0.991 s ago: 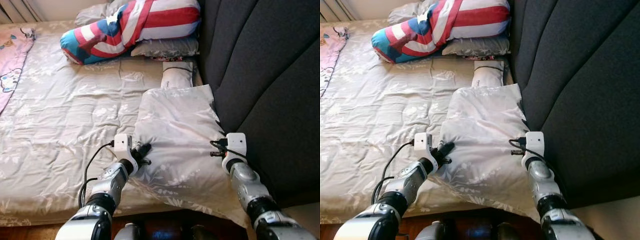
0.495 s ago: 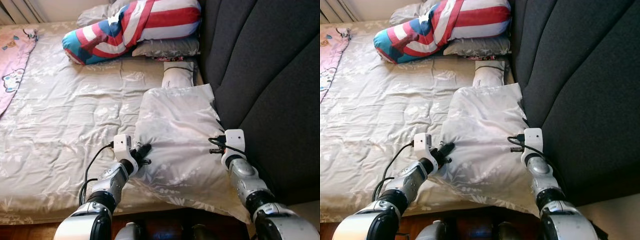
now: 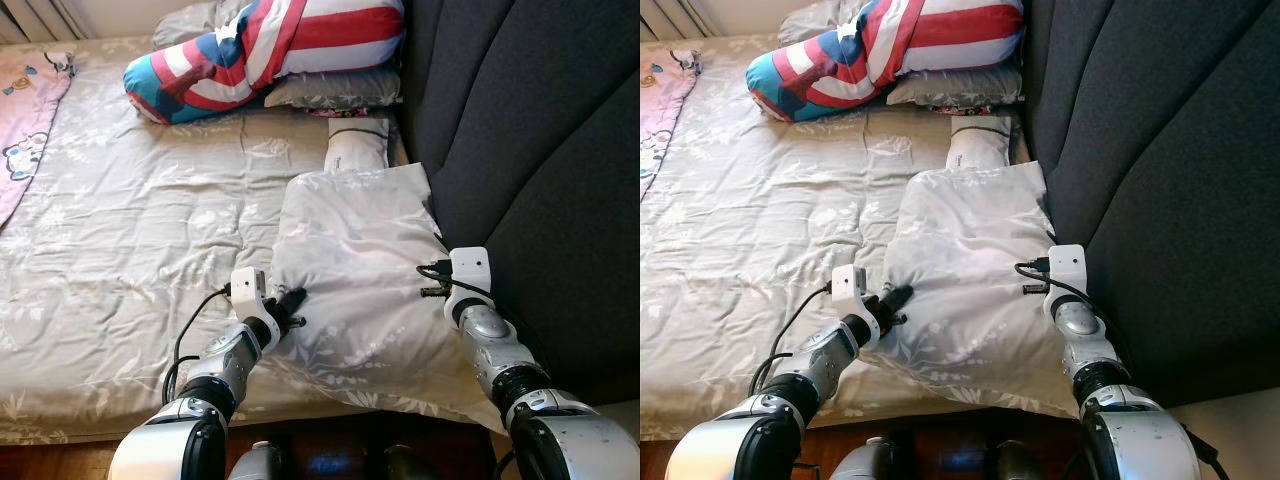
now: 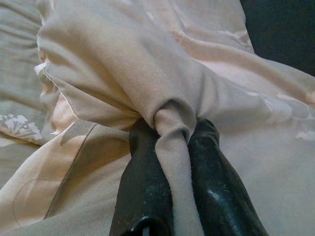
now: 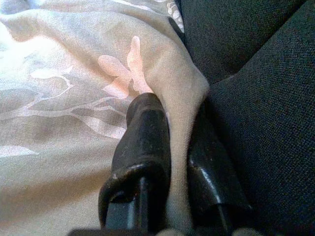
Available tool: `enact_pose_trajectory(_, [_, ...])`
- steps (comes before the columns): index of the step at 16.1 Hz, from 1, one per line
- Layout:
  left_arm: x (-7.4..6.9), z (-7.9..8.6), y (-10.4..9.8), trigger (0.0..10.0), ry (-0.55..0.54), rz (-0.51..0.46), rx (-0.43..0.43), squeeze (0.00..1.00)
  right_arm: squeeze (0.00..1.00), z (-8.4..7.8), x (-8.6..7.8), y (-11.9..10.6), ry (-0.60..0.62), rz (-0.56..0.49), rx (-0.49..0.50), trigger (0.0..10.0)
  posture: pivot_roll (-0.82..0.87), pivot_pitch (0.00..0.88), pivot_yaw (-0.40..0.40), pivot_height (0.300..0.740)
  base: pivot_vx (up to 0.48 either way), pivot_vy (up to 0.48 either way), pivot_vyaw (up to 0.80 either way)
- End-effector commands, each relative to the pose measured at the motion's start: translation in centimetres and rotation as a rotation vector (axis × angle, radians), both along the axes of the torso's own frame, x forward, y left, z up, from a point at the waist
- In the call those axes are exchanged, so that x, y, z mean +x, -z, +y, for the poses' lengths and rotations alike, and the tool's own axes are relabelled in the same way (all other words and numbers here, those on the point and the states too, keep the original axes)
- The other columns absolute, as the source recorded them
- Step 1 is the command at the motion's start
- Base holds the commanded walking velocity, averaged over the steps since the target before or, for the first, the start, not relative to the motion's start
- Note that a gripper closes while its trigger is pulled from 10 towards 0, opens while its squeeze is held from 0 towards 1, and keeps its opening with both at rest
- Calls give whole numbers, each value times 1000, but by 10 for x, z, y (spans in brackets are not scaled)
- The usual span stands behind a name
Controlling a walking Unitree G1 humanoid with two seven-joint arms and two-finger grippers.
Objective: Clean up the room
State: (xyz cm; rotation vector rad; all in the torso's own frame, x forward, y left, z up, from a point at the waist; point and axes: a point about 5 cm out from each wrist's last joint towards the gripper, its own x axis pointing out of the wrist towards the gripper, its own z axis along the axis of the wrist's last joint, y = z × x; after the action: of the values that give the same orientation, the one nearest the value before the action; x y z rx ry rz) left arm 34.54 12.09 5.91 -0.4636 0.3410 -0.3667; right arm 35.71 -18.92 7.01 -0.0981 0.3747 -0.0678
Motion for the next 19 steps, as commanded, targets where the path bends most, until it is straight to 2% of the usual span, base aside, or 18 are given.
enact_pose_trajectory(1, [4, -12, -9, 10000, 67, -40, -16, 0, 0, -2, 13, -25, 5, -110, -13, 10000, -36, 287, 14, 740, 0, 0, 0])
enact_pose_trajectory(2, [2, -14, -7, 10000, 87, -33, -25, 0, 0, -4, 13, -25, 11, -110, -15, 10000, -35, 290, 13, 740, 0, 0, 0])
enact_pose_trajectory(3, [1, -14, -6, 10000, 96, -29, -28, 1000, 0, -4, 13, -26, 14, -111, -15, 10000, -34, 292, 13, 740, 0, 0, 0])
enact_pose_trajectory(7, [-2, -15, -1, 10000, 114, -13, -21, 1000, 0, -8, 14, -27, 31, -115, -17, 10000, -31, 292, 13, 740, 0, 0, 0])
enact_pose_trajectory(8, [-4, -15, 2, 10000, 121, -5, -11, 106, 0, -8, 14, -27, 35, -116, -18, 10000, -31, 292, 13, 740, 0, 0, 0])
enact_pose_trajectory(9, [-6, -14, 4, 10000, 127, 1, -2, 0, 0, -9, 14, -28, 38, -117, -18, 10000, -30, 296, 12, 740, 0, 0, 0])
enact_pose_trajectory(13, [-13, -1, 13, 10000, 98, 17, 1, 0, 0, -8, 13, -26, 42, -112, -14, 10000, -23, 300, 9, 740, 0, 0, 0])
enact_pose_trajectory(14, [-14, 1, 14, 10000, 90, 21, 1, 957, 0, -8, 13, -26, 44, -111, -13, 10000, -19, 301, 7, 740, 0, 0, 0])
enact_pose_trajectory(15, [-14, 2, 14, 10000, 85, 23, 1, 1000, 0, -8, 13, -26, 44, -111, -13, 10000, -19, 301, 7, 740, 0, 0, 0])
enact_pose_trajectory(18, [-11, 7, 12, 10000, 52, 8, 47, 1000, 0, -6, 13, -25, 38, -108, -11, 10000, -21, 296, 7, 740, 0, 0, 0])
enact_pose_trajectory(19, [-10, 8, 11, 10000, 44, -1, 74, 0, 0, -5, 12, -24, 35, -106, -11, 10000, -19, 296, 7, 740, 0, 0, 0])
